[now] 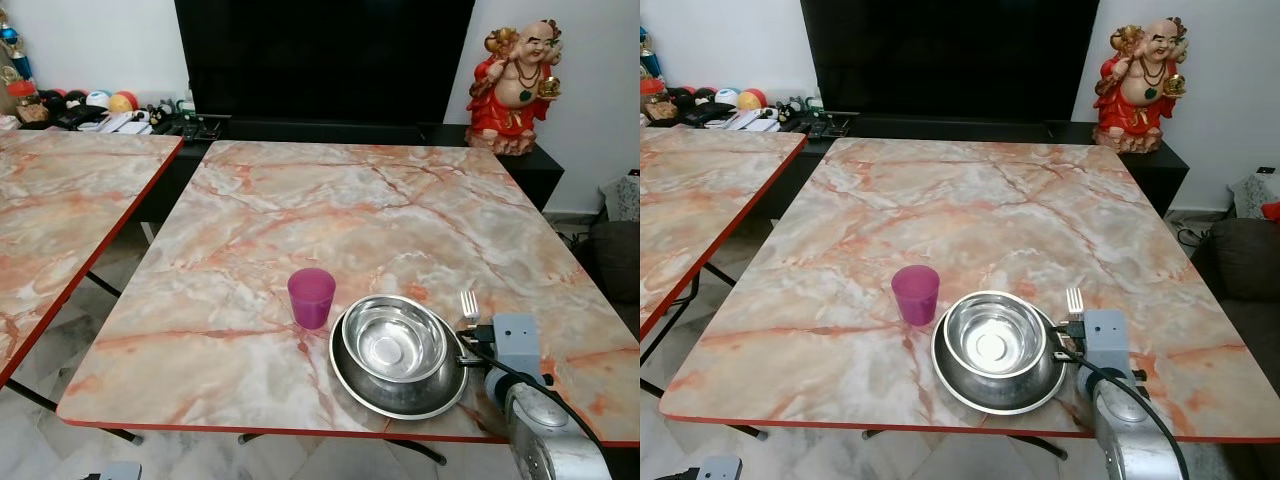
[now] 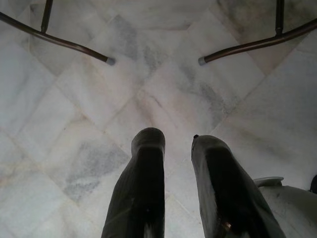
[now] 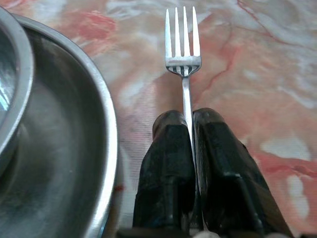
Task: Setting the table
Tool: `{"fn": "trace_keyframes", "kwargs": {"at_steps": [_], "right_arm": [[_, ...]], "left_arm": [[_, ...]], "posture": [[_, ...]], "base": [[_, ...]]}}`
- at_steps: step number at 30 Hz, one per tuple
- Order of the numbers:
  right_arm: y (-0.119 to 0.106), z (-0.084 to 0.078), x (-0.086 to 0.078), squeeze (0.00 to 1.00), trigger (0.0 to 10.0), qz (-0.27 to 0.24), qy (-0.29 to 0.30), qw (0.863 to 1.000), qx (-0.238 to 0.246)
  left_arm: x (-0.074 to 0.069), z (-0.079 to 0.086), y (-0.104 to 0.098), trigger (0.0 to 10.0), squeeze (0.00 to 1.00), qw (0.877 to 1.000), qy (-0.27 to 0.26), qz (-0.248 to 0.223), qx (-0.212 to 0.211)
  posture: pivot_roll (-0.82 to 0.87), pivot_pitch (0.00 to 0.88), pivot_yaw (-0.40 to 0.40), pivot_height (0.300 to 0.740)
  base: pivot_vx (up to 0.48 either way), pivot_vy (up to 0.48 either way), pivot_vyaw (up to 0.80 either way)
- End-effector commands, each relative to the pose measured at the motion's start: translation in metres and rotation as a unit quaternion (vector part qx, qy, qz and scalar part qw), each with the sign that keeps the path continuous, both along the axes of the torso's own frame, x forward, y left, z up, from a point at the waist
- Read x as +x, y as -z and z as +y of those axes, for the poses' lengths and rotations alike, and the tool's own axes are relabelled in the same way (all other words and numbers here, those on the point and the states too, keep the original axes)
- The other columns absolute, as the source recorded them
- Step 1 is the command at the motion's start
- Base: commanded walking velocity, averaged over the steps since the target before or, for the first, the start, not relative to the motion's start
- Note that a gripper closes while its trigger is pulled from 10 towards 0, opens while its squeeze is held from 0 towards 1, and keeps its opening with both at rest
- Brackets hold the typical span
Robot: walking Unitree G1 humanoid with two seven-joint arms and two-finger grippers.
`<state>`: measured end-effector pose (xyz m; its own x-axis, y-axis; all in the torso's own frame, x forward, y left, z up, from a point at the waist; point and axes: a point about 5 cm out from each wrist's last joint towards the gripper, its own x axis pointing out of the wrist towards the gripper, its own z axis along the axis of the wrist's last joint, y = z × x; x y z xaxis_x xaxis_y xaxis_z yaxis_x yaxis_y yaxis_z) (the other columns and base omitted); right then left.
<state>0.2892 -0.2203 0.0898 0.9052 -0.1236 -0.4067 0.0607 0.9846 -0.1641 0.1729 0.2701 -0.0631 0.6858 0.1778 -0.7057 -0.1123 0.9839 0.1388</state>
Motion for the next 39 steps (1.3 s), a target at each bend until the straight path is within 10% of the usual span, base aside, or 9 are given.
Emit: {"fn": "trace_keyframes", "kwargs": {"at_steps": [1, 31, 33, 38, 39], "right_arm": [[0.000, -0.003, -0.002, 0.00, 10.0, 0.008, 0.004, 1.000, -0.005], [0.020, 0.002, -0.001, 0.11, 10.0, 0.039, -0.008, 0.999, 0.004], [0.020, 0.002, -0.001, 0.45, 10.0, 0.039, -0.009, 0.999, 0.003], [0.019, 0.001, -0.001, 0.31, 10.0, 0.039, -0.007, 0.999, 0.001], [0.019, 0.001, 0.000, 0.00, 10.0, 0.038, -0.007, 0.999, 0.000]], "left_arm": [[-0.002, 0.001, 0.001, 10.0, 0.00, 1.000, -0.003, 0.011, -0.004], [-0.003, 0.004, 0.001, 10.0, 0.00, 1.000, -0.003, 0.012, 0.001], [-0.003, 0.004, 0.001, 10.0, 0.00, 1.000, -0.004, 0.012, 0.000], [-0.002, 0.004, 0.001, 10.0, 0.00, 1.000, -0.003, 0.011, 0.000], [-0.002, 0.004, 0.001, 10.0, 0.00, 1.000, -0.003, 0.011, 0.001]], "posture": [[-0.04, 0.025, 0.017, 0.740], [-0.03, 0.034, 0.017, 0.740], [-0.03, 0.034, 0.017, 0.740], [-0.03, 0.035, 0.017, 0.740], [-0.03, 0.034, 0.017, 0.740]], "base": [[0.000, 0.000, 0.00], [0.000, 0.000, 0.00], [0.000, 0.000, 0.00], [0.000, 0.000, 0.00], [0.000, 0.000, 0.00]]}}
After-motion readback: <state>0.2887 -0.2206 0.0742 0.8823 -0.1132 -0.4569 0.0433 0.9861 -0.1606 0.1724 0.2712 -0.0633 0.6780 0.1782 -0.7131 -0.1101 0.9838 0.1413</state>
